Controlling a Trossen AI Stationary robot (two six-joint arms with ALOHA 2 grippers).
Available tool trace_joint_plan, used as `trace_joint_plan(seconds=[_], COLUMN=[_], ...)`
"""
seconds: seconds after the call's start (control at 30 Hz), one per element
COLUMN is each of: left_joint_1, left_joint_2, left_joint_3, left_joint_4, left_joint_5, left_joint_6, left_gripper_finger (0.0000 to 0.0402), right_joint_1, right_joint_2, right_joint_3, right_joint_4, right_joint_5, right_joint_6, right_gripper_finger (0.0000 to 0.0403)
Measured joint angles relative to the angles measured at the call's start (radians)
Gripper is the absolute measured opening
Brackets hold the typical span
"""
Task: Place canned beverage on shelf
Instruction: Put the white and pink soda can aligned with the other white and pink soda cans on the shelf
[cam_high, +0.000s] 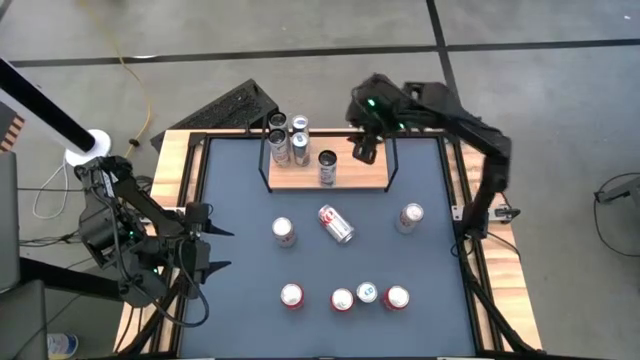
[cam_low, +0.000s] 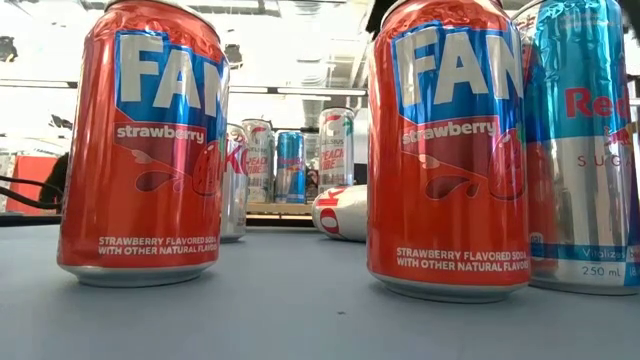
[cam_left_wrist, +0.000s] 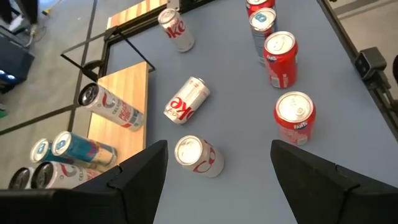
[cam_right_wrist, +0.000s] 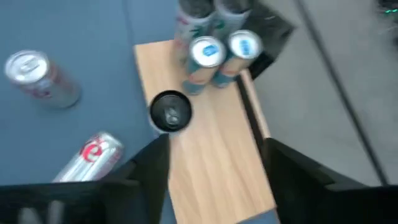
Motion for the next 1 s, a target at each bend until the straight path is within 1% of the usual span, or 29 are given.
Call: trace_joint_plan(seconds=[0.07, 0.13, 0.23, 0.27, 0.37, 0.47, 0.53, 0.57, 0.63, 0.87, 1.0], left_joint_1=[-0.004, -0.015, -0.032, -0.038, -0.051, -0.061, -0.061, -0.061, -0.061, -0.061, -0.061], left_joint_2=[0.000, 0.000, 0.000, 0.000, 0.000, 0.000, 0.000, 0.000, 0.000, 0.000, 0.000], left_joint_3=[0.000, 0.000, 0.000, 0.000, 0.000, 0.000, 0.000, 0.000, 0.000, 0.000, 0.000], left_joint_4=[0.000, 0.000, 0.000, 0.000, 0.004, 0.007, 0.007, 0.008, 0.012, 0.011, 0.011], left_joint_5=[0.007, 0.009, 0.008, 0.005, 0.001, -0.025, -0.040, -0.042, -0.045, -0.048, -0.049], left_joint_6=[-0.004, -0.004, 0.001, 0.004, 0.009, 0.010, 0.009, 0.010, 0.009, 0.005, 0.005], left_gripper_finger=[0.0275, 0.0275, 0.0275, 0.0275, 0.0275, 0.0275, 0.0275, 0.0275, 0.0275, 0.0275, 0.0275], right_joint_1=[0.037, 0.075, 0.122, 0.136, 0.156, 0.140, 0.130, 0.126, 0.120, 0.102, 0.088], right_joint_2=[-0.062, -0.128, -0.249, -0.290, -0.381, -0.411, -0.395, -0.381, -0.350, -0.224, -0.181], right_joint_3=[-0.105, -0.258, -0.567, -0.674, -0.944, -1.124, -1.176, -1.185, -1.192, -1.191, -1.190], right_joint_4=[0.048, 0.126, 0.387, 0.502, 0.795, 1.025, 1.106, 1.118, 1.101, 1.129, 1.142], right_joint_5=[0.071, 0.109, 0.118, 0.127, 0.204, 0.225, 0.231, 0.244, 0.272, 0.266, 0.256], right_joint_6=[0.032, 0.079, 0.130, 0.139, 0.205, 0.235, 0.250, 0.258, 0.272, 0.305, 0.326], right_gripper_finger=[0.0174, 0.0116, 0.0029, 0.0015, 0.0012, 0.0003, 0.0002, 0.0001, 0.0000, 0.0000, 0.0000])
